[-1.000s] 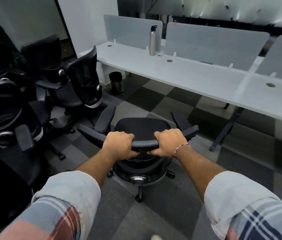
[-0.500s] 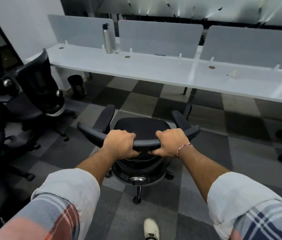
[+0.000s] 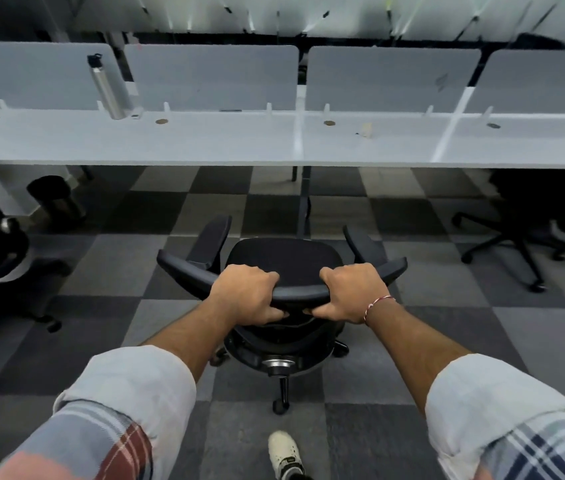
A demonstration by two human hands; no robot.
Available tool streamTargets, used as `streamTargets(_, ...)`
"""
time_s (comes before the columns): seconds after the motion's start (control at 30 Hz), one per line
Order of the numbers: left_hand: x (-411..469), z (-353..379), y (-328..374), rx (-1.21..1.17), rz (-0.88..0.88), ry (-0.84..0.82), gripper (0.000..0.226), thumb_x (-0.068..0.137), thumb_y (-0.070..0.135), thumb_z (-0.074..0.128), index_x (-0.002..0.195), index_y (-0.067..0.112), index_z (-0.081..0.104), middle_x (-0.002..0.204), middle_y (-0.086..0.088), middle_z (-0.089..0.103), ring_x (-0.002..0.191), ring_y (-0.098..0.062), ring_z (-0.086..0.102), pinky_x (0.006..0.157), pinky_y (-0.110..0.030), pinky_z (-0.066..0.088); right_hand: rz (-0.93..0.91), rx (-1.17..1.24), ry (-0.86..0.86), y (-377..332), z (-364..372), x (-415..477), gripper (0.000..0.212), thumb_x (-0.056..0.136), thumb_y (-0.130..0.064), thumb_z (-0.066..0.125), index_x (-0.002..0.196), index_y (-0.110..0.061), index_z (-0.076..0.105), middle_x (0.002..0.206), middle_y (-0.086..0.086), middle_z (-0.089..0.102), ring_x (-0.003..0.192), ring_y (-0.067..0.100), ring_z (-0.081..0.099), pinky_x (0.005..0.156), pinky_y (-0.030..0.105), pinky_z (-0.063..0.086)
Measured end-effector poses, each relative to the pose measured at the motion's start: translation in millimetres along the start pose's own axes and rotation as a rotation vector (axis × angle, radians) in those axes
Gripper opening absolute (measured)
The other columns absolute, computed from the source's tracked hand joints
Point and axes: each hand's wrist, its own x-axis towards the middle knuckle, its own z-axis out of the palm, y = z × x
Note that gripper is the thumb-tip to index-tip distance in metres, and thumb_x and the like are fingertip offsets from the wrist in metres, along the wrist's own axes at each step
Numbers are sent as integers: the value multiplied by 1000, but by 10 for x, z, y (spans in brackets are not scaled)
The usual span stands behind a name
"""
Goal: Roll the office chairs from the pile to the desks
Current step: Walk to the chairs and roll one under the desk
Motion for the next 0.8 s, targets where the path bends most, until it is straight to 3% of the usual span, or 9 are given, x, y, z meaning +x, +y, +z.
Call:
streamTargets(0.23,338,-7,-89,41,137,11,56,74,84,51,86,29,53,76,10,61,72,-15,62,58,-32,37,79,-30,-5,471,83,-322,62,72,-83,50,79,-22,42,62,-9,47,61,18,55,57,31,44)
streamTargets(0.47,840,-72,205,43,186,28,58,73,85,50,83,28,51,73,9,59,70,-15,61,59,-32,47,114,-32,49,974,194,-413,65,69,-86,47,75,-22,41,59,-11,40,58,18,56,55,32,44)
streamTargets(0.8,1858,-192,632,70,227,42,58,73,85,51,82,28,48,74,10,54,69,-15,56,56,-30,38,169,-68,68,1922,365,-248,69,69,-91,35,78,-23,43,65,-10,53,59,14,55,53,29,42)
